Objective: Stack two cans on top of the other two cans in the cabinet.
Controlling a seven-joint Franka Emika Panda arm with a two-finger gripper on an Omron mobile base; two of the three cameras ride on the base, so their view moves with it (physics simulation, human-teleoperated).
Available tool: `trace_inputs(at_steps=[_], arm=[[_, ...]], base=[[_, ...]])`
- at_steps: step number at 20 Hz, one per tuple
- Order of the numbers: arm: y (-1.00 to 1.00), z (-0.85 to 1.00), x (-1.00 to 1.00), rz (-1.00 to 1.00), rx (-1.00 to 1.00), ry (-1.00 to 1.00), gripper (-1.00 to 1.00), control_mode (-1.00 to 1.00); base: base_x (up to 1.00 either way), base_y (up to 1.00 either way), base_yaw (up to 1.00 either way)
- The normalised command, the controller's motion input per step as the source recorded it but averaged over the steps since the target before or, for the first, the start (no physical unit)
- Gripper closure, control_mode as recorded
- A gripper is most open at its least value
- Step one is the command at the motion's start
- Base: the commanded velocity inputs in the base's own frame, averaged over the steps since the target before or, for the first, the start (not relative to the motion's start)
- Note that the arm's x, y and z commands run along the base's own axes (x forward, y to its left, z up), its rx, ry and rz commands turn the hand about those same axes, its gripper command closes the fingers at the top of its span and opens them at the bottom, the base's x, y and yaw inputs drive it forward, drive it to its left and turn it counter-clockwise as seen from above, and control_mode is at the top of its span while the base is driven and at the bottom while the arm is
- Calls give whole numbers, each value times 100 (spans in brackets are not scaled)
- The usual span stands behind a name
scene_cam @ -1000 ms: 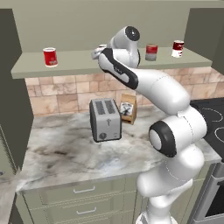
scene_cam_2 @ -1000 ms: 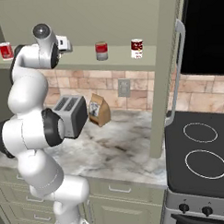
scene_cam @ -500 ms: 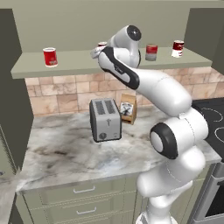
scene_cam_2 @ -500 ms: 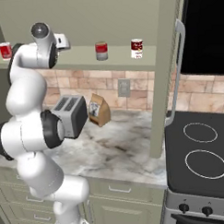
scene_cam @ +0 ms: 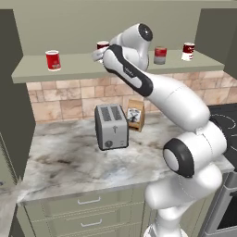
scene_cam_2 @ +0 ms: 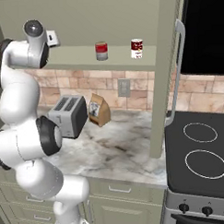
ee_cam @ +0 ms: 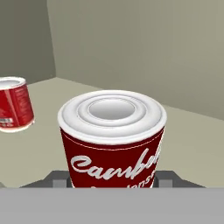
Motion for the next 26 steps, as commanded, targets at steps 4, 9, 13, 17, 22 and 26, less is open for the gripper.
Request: trace_inputs(at_steps=[4, 9, 13, 17, 22, 26], arm=[[43, 26, -37, 6, 0, 0, 100, -100], [44, 10, -33, 5, 0, 0, 100, -100], [37, 3, -29, 2, 8, 0, 100, -100], [38, 6, -16, 1, 10, 0, 100, -100], [36, 8, -4, 3, 6, 0, 100, -100], [26, 16, 0, 3, 0, 0, 100, -100]], base=[[0, 0, 0], [0, 0, 0], [0, 0, 0], [0, 0, 0], [0, 0, 0], [0, 0, 0]])
